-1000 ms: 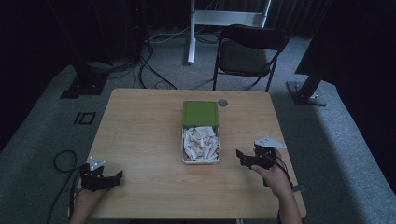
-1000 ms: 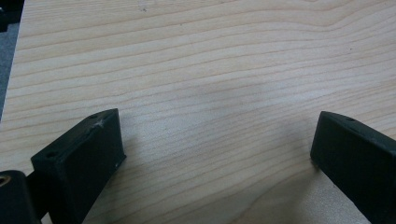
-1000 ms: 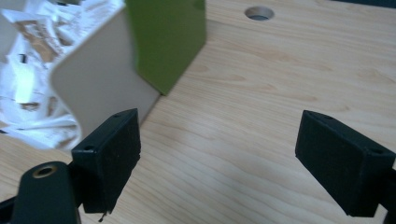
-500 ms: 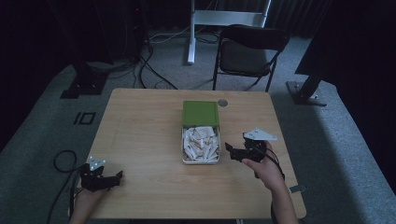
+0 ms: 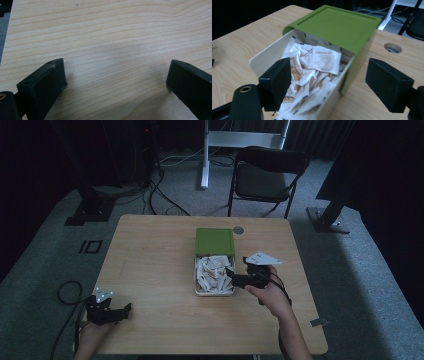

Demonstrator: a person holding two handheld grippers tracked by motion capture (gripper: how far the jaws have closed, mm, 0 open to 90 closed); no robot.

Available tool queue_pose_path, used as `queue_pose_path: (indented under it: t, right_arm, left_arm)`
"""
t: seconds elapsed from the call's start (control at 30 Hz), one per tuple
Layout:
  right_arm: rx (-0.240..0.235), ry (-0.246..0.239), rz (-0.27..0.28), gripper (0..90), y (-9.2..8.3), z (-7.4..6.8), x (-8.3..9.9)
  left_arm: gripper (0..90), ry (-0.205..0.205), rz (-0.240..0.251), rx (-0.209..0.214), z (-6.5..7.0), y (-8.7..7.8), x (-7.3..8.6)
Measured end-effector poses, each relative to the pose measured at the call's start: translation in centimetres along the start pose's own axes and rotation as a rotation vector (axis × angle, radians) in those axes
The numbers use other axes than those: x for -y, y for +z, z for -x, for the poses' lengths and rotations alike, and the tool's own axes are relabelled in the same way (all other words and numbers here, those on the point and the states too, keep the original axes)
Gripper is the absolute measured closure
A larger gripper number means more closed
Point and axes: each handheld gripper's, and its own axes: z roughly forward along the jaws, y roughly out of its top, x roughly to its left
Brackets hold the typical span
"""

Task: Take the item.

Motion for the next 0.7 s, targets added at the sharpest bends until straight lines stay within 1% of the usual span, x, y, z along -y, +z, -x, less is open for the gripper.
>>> queue_pose_path:
  t: [0.07,0.1,0.13,0.17,0.2,0.33,0.37,0.43,0.47,0.5,0.53,0.57,0.7]
  right_arm:
    - [-0.012,0.001,-0.003,23.7,0.3,-0.4,-0.2]
    - [-0.016,-0.007,-0.005,26.1,0.5,-0.5,-0.2]
    - [-0.016,-0.007,-0.005,26.1,0.5,-0.5,-0.2]
    - [-0.017,-0.021,-0.013,26.1,0.7,-0.7,-0.3]
    - [-0.025,-0.025,-0.016,30.6,1.1,-1.0,-0.4]
    - [-0.038,-0.041,-0.023,34.0,1.6,-1.6,-0.6]
    - [-0.048,-0.054,-0.028,35.6,2.0,-2.0,-0.7]
    - [-0.052,-0.057,-0.034,36.9,2.2,-2.2,-0.8]
    - [-0.064,-0.058,-0.035,37.5,2.6,-2.5,-0.8]
    - [-0.065,-0.06,-0.036,39.8,2.8,-2.7,-0.8]
    - [-0.065,-0.06,-0.036,39.8,2.8,-2.7,-0.8]
    - [-0.074,-0.07,-0.043,40.7,3.3,-3.1,-0.8]
    - [-0.072,-0.078,-0.053,45.0,4.2,-3.8,-0.7]
  left_arm:
    - [3.3,0.0,0.0,0.0,0.0,0.0,0.0]
    - [3.3,0.001,-0.001,0.0,0.0,0.0,0.0]
    - [3.3,0.001,-0.001,0.0,0.0,0.0,0.0]
    - [3.3,0.001,-0.001,0.0,0.0,0.0,0.0]
    - [3.2,0.001,-0.001,0.0,0.0,0.0,0.0]
    - [3.2,0.001,-0.001,0.0,0.0,0.0,0.0]
    - [3.2,0.001,-0.001,0.0,0.0,0.0,0.0]
    - [3.3,0.001,0.0,0.0,0.0,0.0,0.0]
    - [3.3,0.0,0.0,0.0,0.0,0.0,0.0]
    - [3.3,0.0,0.001,0.0,0.0,0.0,0.0]
    - [3.2,0.0,0.001,0.0,0.0,0.0,0.0]
    - [3.3,-0.001,0.001,0.0,0.0,0.0,0.0]
    - [3.3,0.0,0.0,0.0,0.0,0.0,0.0]
